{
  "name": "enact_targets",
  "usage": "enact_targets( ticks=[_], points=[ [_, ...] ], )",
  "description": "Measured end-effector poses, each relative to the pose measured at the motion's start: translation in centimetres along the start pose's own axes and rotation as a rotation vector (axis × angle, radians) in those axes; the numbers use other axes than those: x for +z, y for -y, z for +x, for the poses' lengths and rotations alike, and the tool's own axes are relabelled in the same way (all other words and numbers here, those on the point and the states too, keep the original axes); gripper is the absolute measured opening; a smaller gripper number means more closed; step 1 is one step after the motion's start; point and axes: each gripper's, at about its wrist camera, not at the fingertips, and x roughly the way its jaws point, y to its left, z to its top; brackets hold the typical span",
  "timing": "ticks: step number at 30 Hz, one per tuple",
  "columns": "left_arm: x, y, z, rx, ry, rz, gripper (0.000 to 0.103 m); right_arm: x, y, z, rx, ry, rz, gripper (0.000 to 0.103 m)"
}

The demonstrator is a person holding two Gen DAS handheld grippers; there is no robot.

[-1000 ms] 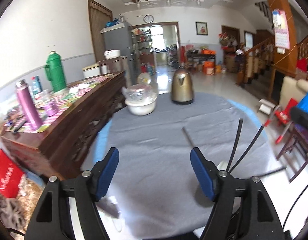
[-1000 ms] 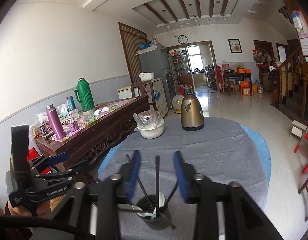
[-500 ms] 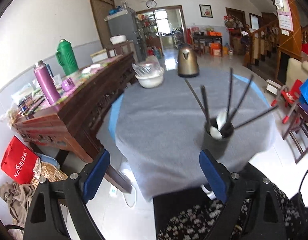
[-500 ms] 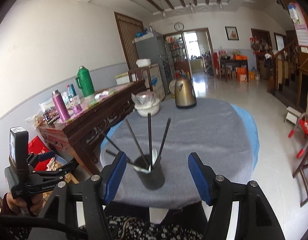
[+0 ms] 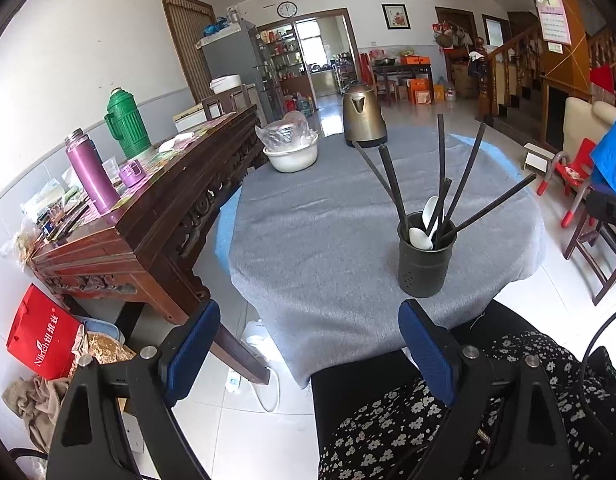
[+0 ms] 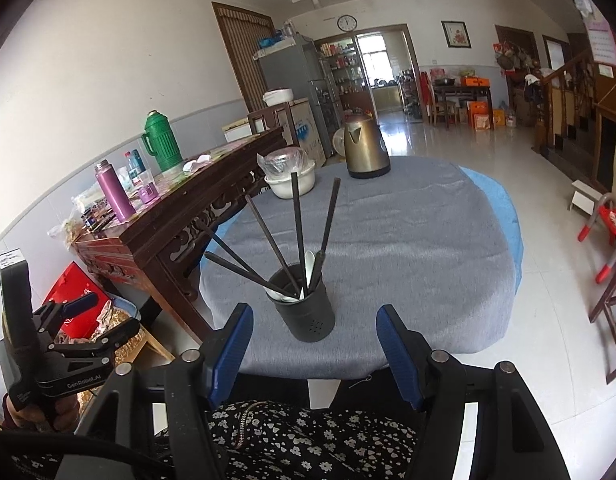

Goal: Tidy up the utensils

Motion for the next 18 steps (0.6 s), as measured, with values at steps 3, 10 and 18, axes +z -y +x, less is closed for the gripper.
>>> enact_targets(
  ticks=[3, 10, 18],
  points=[
    [-0.3, 0.0, -0.1, -0.02, 0.0, 0.009, 0.091, -0.4, -1.0, 0.0, -0.012, 0.011, -0.036, 0.068],
    [-0.4, 0.0, 0.1, -0.036, -0.004, 0.006, 0.091, -0.5, -1.2, 0.2, -0.037, 0.015, -0.025, 0.068],
    [-0.5, -0.1, 0.4, -0.035, -0.014, -0.004, 0.091, -0.6, -1.2, 0.6, -0.034, -0.001, -0.02, 0.068]
  ],
)
